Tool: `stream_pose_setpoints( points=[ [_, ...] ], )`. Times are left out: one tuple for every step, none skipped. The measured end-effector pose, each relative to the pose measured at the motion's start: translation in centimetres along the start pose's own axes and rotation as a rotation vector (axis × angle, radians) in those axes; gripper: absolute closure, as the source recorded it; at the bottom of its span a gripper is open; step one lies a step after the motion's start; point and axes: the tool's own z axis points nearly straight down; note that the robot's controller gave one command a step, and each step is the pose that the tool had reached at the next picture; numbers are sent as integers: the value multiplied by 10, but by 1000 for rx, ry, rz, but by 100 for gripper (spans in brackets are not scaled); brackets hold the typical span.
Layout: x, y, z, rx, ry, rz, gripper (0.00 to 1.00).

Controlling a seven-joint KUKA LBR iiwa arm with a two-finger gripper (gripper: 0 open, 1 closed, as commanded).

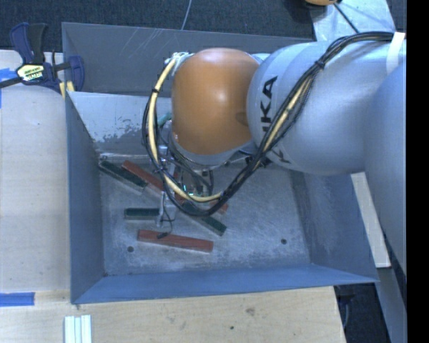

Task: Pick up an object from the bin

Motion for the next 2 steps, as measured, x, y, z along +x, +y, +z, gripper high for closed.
stream_pose_setpoints(
  points=[
    [-3, -1, -1, -1, -7, -11, 0],
    [-22, -8, 51, 0, -9, -166, 0]
  ],
)
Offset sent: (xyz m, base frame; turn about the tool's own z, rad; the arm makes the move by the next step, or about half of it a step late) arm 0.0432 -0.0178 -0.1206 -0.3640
